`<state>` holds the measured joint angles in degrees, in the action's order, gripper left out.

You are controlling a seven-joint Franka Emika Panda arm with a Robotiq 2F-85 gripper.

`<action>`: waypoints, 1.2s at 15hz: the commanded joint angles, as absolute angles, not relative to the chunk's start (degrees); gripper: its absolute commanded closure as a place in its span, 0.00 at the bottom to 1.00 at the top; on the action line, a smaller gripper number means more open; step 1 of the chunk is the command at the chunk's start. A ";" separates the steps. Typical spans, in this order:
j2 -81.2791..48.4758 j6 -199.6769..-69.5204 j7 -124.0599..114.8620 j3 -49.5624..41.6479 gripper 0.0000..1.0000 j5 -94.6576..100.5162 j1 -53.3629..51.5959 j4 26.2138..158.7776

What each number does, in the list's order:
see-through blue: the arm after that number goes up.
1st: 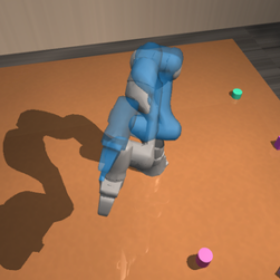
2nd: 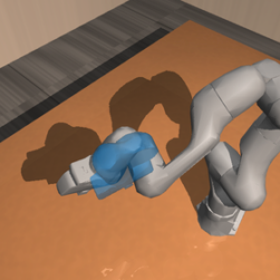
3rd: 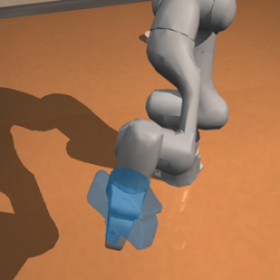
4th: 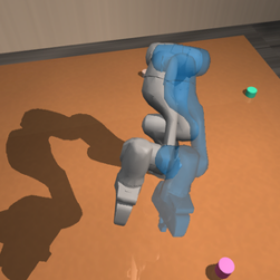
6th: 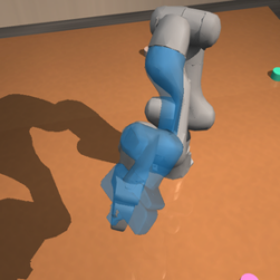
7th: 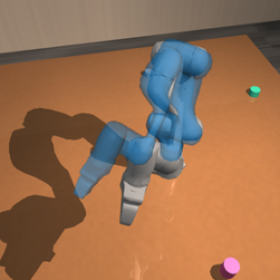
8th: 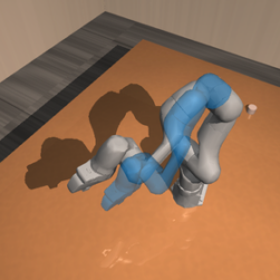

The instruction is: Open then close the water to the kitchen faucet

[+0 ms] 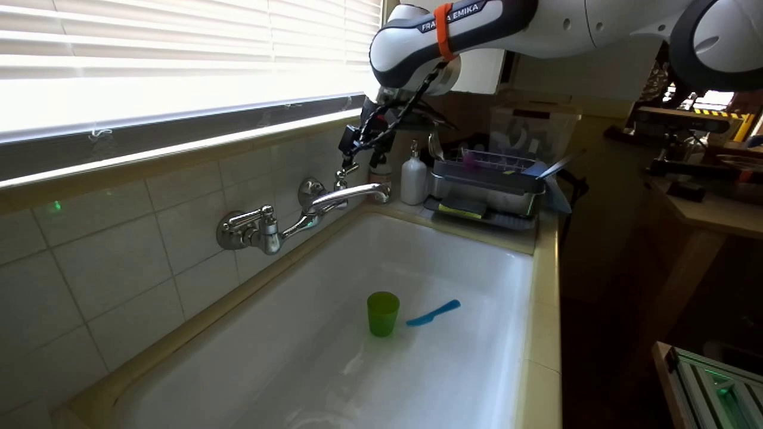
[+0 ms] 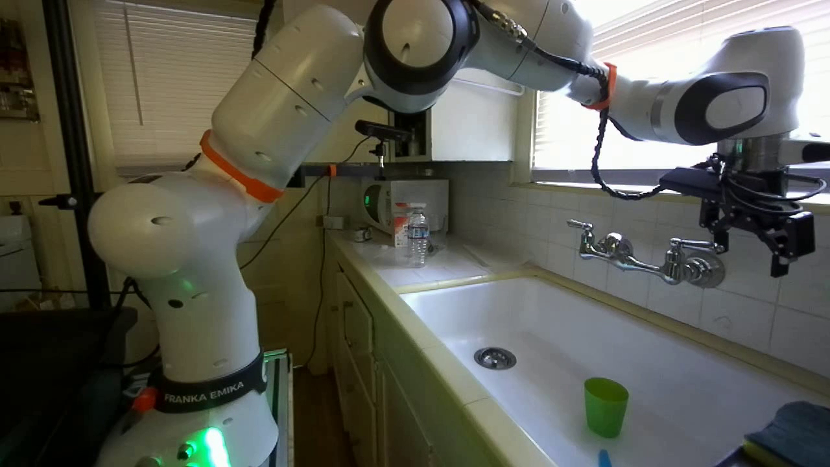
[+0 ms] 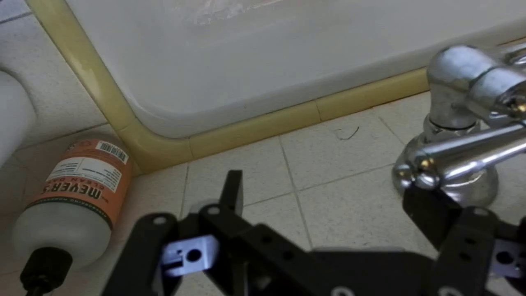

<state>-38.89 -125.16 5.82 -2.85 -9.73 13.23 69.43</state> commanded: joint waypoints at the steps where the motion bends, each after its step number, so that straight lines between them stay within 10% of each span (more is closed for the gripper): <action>1: -38.69 -123.90 5.39 -3.45 0.00 -7.86 12.86 69.68; 18: -37.53 -118.19 0.91 -4.66 0.00 -4.28 11.59 69.83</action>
<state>-38.57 -122.62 1.73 -3.60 -5.89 12.21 68.90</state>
